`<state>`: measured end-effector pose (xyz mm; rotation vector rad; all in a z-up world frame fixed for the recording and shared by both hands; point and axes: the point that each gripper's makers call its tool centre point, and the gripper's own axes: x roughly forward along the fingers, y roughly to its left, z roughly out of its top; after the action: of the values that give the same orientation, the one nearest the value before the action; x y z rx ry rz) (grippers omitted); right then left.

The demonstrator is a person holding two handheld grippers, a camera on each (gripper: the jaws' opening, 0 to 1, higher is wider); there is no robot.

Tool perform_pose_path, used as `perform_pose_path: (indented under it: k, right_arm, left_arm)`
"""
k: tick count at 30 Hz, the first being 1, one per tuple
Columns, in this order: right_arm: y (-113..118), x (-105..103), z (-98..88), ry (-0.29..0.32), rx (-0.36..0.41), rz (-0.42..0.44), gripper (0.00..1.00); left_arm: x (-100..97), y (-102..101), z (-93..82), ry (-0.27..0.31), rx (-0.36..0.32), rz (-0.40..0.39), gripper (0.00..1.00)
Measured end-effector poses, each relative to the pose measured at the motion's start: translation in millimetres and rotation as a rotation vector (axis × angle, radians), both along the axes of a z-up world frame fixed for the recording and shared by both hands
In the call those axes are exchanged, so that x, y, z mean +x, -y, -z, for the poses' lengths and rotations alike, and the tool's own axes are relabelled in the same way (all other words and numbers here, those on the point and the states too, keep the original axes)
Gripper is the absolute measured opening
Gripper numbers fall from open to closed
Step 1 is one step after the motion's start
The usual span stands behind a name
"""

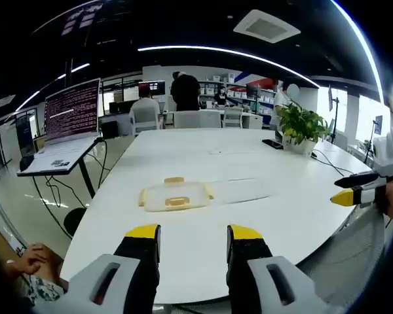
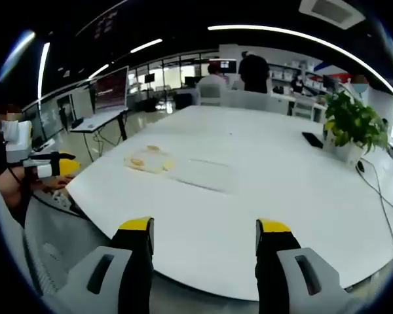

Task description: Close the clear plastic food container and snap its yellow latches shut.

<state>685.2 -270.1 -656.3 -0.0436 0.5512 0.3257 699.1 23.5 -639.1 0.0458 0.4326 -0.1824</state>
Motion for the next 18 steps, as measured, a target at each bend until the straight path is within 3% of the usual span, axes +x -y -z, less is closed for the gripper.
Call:
perform_pose_path:
  k: [18]
  right_arm:
    - [-0.4, -1.1, 1.7, -0.005, -0.01, -0.009, 0.6]
  left_arm:
    - [-1.5, 0.0, 0.2, -0.003, 0.001, 0.002, 0.33]
